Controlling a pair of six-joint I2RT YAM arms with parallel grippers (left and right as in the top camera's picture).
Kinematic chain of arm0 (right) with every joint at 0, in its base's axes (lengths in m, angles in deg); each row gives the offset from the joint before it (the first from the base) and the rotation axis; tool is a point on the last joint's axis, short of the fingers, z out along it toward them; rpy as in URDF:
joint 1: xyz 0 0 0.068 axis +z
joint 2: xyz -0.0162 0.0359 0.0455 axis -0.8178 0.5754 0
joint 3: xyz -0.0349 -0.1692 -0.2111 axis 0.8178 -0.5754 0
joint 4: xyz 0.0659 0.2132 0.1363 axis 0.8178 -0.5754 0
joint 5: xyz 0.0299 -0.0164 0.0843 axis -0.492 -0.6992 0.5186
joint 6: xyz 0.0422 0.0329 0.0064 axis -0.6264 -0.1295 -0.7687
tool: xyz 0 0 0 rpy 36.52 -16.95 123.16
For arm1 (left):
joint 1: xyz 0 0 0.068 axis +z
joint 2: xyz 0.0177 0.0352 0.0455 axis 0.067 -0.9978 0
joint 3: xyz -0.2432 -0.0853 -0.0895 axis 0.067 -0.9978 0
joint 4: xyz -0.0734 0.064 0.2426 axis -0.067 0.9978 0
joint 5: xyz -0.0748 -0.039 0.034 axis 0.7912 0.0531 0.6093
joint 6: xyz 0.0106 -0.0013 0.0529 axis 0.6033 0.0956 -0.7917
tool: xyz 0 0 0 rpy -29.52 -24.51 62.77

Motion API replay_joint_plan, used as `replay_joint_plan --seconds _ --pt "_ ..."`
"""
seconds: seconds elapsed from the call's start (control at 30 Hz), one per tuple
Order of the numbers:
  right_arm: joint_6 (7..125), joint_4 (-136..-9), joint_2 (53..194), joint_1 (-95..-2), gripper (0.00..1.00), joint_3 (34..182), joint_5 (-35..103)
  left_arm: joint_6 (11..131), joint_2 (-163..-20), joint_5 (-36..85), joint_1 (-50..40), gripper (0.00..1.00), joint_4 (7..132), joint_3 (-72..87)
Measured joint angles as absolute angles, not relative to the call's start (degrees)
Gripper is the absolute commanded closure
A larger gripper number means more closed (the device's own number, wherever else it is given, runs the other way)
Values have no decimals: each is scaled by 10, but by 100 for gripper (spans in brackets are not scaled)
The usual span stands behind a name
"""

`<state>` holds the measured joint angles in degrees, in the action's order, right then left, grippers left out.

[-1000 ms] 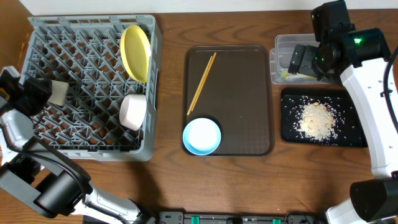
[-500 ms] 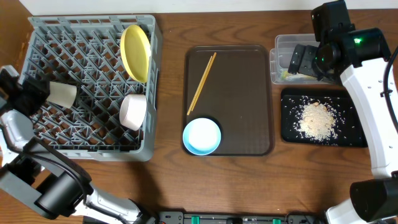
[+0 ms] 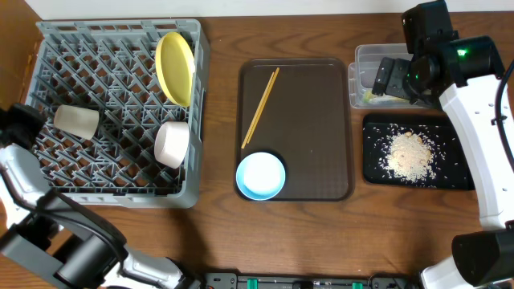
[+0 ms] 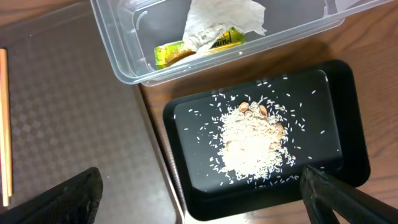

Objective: Sort waste into correct bins and load items into the dishwasher

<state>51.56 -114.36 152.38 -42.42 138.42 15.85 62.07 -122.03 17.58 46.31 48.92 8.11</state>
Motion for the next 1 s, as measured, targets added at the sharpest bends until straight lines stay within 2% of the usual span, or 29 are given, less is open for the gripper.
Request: replay_joint_plan --seconds 0.37,0.7,1.0 --pt "516 -1143 1524 -424 1 1384 159 620 -1268 271 462 92 501 81" --pt "516 -1144 1524 -424 1 1384 159 600 -1268 286 462 92 546 81" --pt "516 -1144 1524 -424 1 1384 159 600 -1268 422 462 92 543 81"
